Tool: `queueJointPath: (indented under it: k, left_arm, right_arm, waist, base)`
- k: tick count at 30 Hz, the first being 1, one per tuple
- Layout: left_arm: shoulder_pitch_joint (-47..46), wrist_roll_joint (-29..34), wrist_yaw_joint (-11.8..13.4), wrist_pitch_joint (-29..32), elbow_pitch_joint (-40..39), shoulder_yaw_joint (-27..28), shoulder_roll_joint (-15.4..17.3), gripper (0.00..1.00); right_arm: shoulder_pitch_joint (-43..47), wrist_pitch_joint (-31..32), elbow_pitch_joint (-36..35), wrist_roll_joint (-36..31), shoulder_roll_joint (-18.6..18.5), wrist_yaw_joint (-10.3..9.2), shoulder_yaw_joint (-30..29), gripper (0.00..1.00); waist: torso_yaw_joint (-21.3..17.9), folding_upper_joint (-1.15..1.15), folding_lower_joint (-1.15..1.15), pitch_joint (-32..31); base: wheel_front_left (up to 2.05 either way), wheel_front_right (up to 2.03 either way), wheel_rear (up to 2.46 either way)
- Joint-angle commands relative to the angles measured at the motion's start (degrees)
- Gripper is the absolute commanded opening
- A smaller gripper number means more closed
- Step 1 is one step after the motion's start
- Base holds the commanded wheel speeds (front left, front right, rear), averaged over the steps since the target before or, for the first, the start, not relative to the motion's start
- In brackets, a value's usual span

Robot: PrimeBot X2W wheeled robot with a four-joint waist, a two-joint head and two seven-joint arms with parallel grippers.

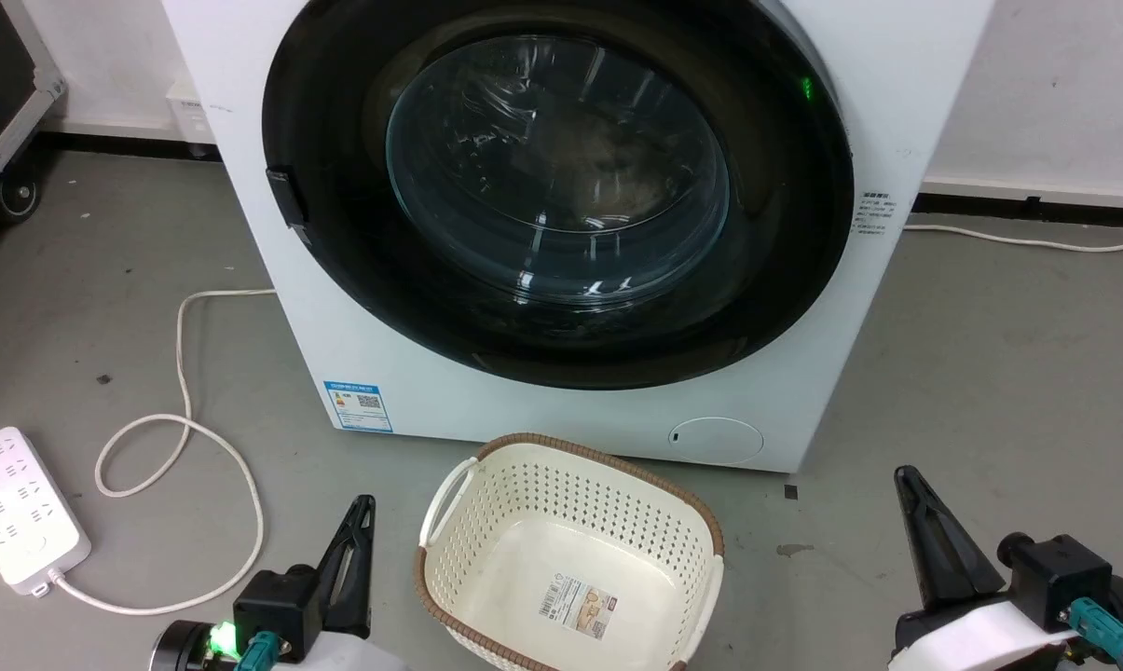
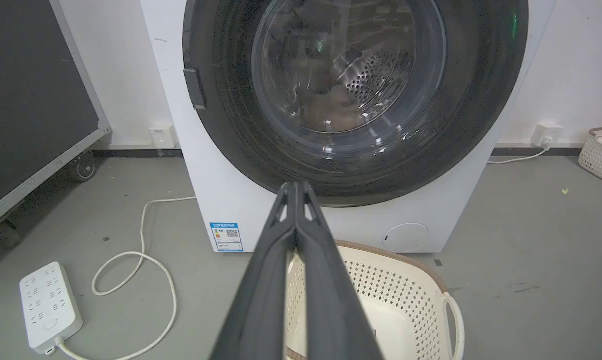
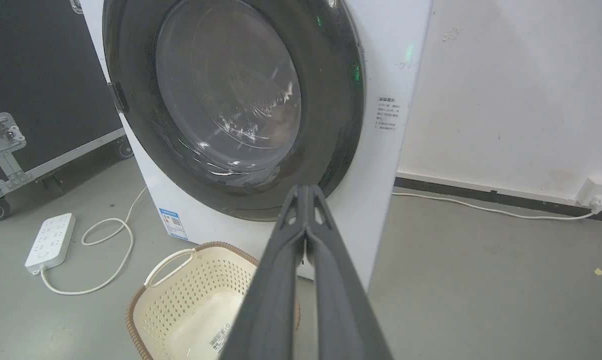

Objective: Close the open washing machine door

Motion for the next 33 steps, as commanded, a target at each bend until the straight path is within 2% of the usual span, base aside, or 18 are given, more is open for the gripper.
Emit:
queueJointPath:
  k: [1, 33]
  left_arm:
    - [-0.7, 0.34, 0.27, 0.34, -0.4, 0.32, -0.24, 0.0]
    - [-1.43, 1.57, 1.11, 4.21, -2.17, 1.97, -0.55, 0.0]
  right_arm:
    - [-0.31, 0.34, -0.49, -0.55, 0.2, -0.02, 0.13, 0.0]
    - [-0.54, 4.23, -2.17, -2.01, 0.34, -0.03, 0.7, 0.0]
  waist:
    - [-0.03, 0.0, 0.0, 0.01]
    - [-0.69, 0.0, 0.0, 0.15]
  base:
    - [0.0, 0.0, 0.0]
    - [0.0, 0.0, 0.0]
